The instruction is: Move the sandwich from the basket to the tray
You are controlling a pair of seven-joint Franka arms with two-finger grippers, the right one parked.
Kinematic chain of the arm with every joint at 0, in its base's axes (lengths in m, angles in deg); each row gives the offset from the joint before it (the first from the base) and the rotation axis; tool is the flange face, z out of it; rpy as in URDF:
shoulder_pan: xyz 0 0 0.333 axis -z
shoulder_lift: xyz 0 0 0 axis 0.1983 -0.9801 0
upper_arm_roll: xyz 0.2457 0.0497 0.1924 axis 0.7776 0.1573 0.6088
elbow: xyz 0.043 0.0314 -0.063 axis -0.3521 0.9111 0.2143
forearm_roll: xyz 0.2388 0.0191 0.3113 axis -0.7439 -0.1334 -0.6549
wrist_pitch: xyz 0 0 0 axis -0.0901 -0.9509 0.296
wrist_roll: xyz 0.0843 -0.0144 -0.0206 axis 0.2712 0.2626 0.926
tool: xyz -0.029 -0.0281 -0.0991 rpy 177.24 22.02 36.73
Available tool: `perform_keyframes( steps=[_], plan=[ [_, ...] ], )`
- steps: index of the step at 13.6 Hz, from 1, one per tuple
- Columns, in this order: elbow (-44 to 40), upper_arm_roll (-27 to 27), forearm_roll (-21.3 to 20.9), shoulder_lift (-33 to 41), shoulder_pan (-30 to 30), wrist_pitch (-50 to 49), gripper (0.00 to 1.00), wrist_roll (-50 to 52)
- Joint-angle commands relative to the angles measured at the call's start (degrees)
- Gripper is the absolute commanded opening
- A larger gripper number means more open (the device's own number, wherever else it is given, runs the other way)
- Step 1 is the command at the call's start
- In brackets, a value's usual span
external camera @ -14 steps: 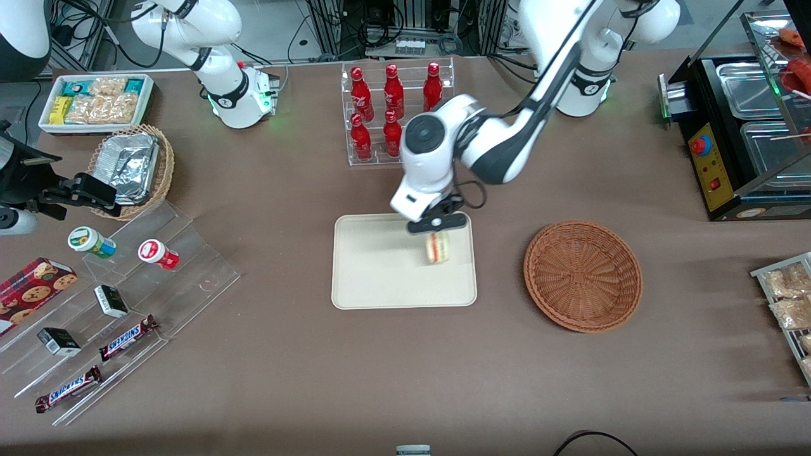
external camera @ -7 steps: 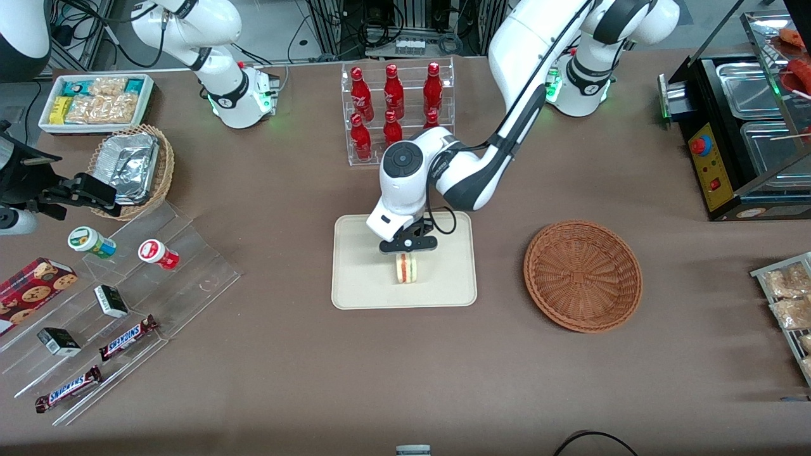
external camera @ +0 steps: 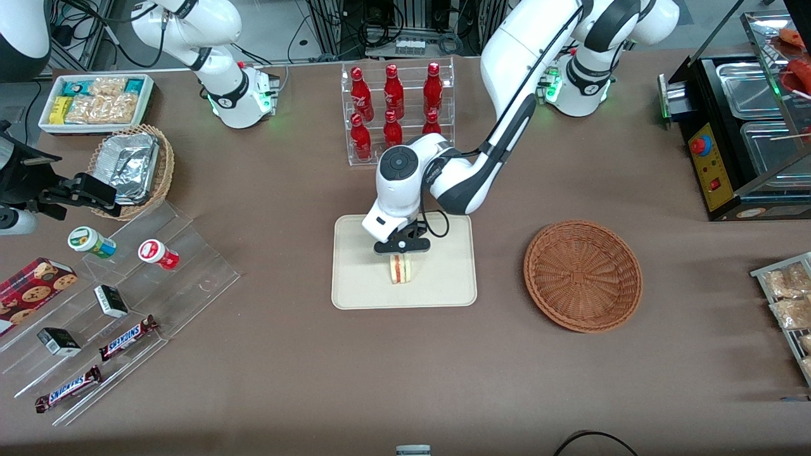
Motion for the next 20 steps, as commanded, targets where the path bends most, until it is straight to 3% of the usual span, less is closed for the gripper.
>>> perform_keyframes(
  steps=[1, 3, 5, 8, 12, 20],
  plan=[
    [-1.1, 0.7, -0.4, 2.7, 0.5, -3.2, 1.00, 1.1],
    [-1.2, 0.8, 0.7, 7.6, 0.0, -9.1, 1.00, 1.3],
    [-1.1, 1.0, 4.4, 13.1, -2.2, -15.8, 1.00, 1.3],
    [-1.0, 1.0, 4.5, 21.0, -6.5, -28.8, 1.00, 0.7],
    [-0.7, 1.1, 3.8, 28.4, -13.2, -38.5, 1.00, -1.0],
    [0.1, 1.1, 4.7, 36.9, -37.0, -49.1, 1.00, -39.3]
  ],
)
